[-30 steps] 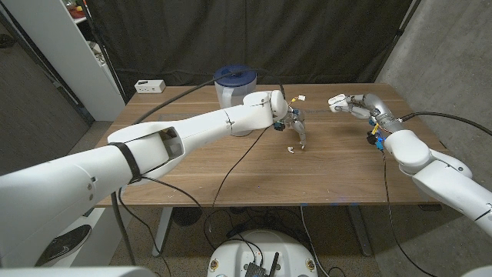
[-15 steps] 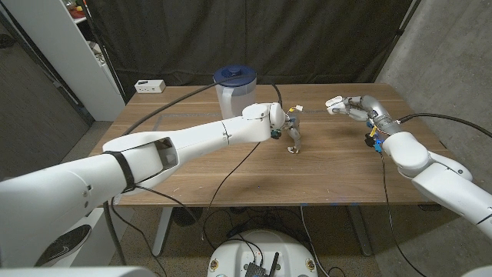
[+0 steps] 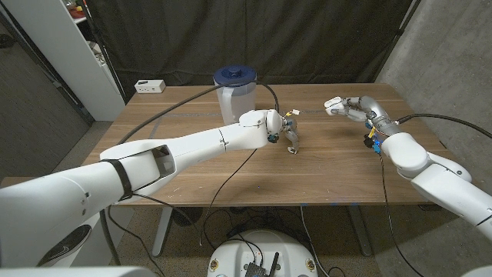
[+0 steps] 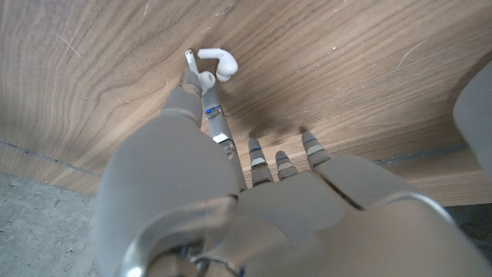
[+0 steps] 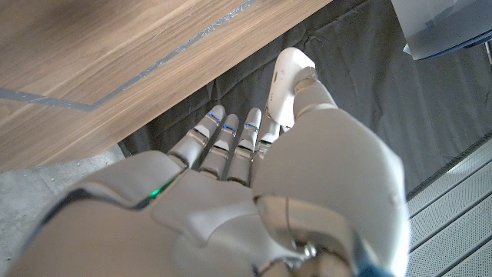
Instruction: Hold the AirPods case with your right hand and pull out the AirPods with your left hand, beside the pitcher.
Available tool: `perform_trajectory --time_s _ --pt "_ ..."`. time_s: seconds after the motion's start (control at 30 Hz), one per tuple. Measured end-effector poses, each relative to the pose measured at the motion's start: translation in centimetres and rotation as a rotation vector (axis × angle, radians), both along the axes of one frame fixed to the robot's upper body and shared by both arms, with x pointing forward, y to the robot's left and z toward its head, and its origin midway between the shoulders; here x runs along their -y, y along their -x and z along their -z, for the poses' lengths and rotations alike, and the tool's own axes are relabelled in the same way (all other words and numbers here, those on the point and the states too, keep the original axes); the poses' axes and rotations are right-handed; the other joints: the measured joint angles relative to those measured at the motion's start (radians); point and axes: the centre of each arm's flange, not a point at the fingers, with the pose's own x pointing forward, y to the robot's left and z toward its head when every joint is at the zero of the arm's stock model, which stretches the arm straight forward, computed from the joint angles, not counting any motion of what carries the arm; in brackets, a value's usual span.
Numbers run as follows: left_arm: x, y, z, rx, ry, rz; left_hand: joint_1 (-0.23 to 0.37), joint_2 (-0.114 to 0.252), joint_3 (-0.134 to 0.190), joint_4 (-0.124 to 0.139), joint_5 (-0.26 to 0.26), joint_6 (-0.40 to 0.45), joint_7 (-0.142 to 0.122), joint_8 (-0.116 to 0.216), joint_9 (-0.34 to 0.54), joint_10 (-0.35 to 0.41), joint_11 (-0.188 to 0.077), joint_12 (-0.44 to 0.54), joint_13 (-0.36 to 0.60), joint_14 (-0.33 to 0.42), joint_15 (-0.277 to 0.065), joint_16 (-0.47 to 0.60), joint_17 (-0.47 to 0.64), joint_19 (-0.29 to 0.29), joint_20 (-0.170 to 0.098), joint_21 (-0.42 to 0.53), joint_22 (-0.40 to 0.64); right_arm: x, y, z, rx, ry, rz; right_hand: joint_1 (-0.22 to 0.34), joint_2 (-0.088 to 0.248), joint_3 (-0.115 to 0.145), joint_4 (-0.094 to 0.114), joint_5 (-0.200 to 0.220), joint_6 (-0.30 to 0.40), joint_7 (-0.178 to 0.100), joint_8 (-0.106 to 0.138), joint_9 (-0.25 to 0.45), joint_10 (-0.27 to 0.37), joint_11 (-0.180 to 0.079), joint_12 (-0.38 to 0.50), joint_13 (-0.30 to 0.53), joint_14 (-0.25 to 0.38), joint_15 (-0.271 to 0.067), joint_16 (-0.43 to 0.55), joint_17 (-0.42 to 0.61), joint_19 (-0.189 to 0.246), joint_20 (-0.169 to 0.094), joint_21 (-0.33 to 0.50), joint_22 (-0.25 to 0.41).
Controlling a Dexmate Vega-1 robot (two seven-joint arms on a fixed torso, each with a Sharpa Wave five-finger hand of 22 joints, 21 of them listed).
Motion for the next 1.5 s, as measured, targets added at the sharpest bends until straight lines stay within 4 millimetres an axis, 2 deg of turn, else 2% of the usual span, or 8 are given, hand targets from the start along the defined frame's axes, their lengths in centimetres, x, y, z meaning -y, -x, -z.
perform_trajectory --time_s 0.17,0.33,0.57,0.87,1.03,1.13,1.4,1.5 --pt "-0.1 -0.2 0.1 0.002 0.011 0.002 -0.007 0.007 0.004 0.012 0.000 -0.042 -0.049 -0.022 0.003 0.000 0.000 0.000 0.000 0.005 -0.002 0.000 0.000 0.002 0.002 0.000 0.000 0.0 -0.1 0.1 -0.005 0.000 -0.002 -0.001 0.001 0.000 0.000 -0.003 0.000 0.000 -0.001 0.000 0.000 0.000 0.000 0.000 0.000 0.000 0.000 0.000 0.000 0.000 0.000 0.000" --pt "-0.2 -0.3 0.1 0.002 0.019 0.004 -0.029 0.011 0.001 0.021 -0.007 -0.107 -0.101 -0.066 0.145 0.000 0.000 0.008 0.000 0.005 -0.002 0.000 0.000 0.002 0.002 0.000 0.000 0.0 -0.2 0.2 -0.005 0.000 -0.003 -0.005 0.000 0.000 0.000 0.000 0.000 0.000 0.003 0.000 0.000 0.000 0.000 0.000 0.000 0.000 0.000 0.000 -0.003 -0.003 0.000 0.000" --pt "-0.1 -0.3 0.1 -0.004 0.027 0.014 -0.042 -0.002 -0.004 0.020 -0.011 -0.144 -0.103 -0.089 0.128 -0.006 -0.005 0.008 0.000 0.010 0.003 0.000 0.000 0.004 -0.001 0.000 0.000 0.1 -0.3 0.2 -0.006 -0.001 -0.004 -0.005 0.000 0.000 0.000 0.001 0.000 0.000 0.005 0.000 0.000 0.000 0.000 0.000 0.000 0.000 0.000 0.000 -0.004 -0.004 0.000 0.000" --pt "-0.3 -0.5 0.2 -0.029 0.033 0.015 -0.079 -0.041 -0.031 0.030 -0.010 -0.207 -0.020 -0.121 0.084 -0.017 0.037 0.008 0.000 0.006 0.018 0.000 0.002 0.007 -0.004 0.000 0.003 0.1 -0.4 0.2 -0.005 -0.001 -0.009 -0.008 -0.003 0.000 0.000 0.000 0.000 0.000 0.004 0.000 0.000 0.000 -0.004 0.000 0.000 0.000 0.000 0.000 -0.004 -0.004 0.000 0.000" --pt "-0.3 -0.5 0.2 -0.044 0.029 0.016 -0.097 -0.043 -0.036 0.035 -0.010 -0.275 -0.007 -0.132 0.061 -0.029 0.050 0.008 0.000 -0.001 0.025 0.000 0.003 0.007 -0.004 0.000 0.003 0.1 -0.4 0.2 -0.007 -0.002 -0.012 -0.008 -0.003 0.000 0.000 0.000 0.000 0.000 0.004 0.000 0.000 0.000 -0.004 0.000 0.000 0.000 0.000 0.000 -0.004 -0.004 0.000 0.000" --pt "-0.3 -0.6 0.1 -0.049 0.028 0.014 -0.112 -0.044 -0.045 0.038 -0.010 -0.322 -0.012 -0.132 0.048 -0.036 0.057 0.008 0.000 -0.005 0.029 0.000 0.003 0.007 -0.004 0.000 0.003 0.1 -0.4 0.3 -0.008 -0.002 -0.014 -0.008 -0.003 0.000 0.000 0.000 0.000 0.000 0.004 0.000 0.000 0.000 -0.004 0.000 0.000 0.000 0.000 0.000 -0.004 -0.004 0.000 0.000" --pt "-0.2 -0.5 0.1 -0.053 0.032 0.033 -0.141 -0.042 -0.054 0.045 -0.010 -0.460 -0.095 -0.132 0.007 -0.050 0.054 0.008 0.003 0.005 0.041 0.004 0.003 0.006 0.003 0.000 0.003 -0.1 -0.2 0.2 -0.007 0.000 -0.018 -0.006 -0.001 0.000 0.000 0.000 0.000 0.000 0.000 0.000 0.000 0.000 -0.004 0.000 0.000 0.000 0.000 0.000 -0.004 -0.004 0.000 0.000" --pt "-1.0 -0.5 0.0 -0.045 0.076 0.052 -0.149 -0.043 -0.057 0.048 -0.010 -0.470 -0.106 -0.132 0.000 -0.050 0.054 0.008 0.003 0.023 0.040 0.011 0.003 0.023 -0.001 0.010 0.003 -0.2 -0.2 0.2 -0.007 0.003 -0.019 -0.006 -0.001 0.000 0.000 0.000 0.000 0.000 0.000 0.000 0.000 0.000 -0.004 0.000 0.000 0.000 -0.008 0.000 -0.004 -0.004 0.000 0.000"
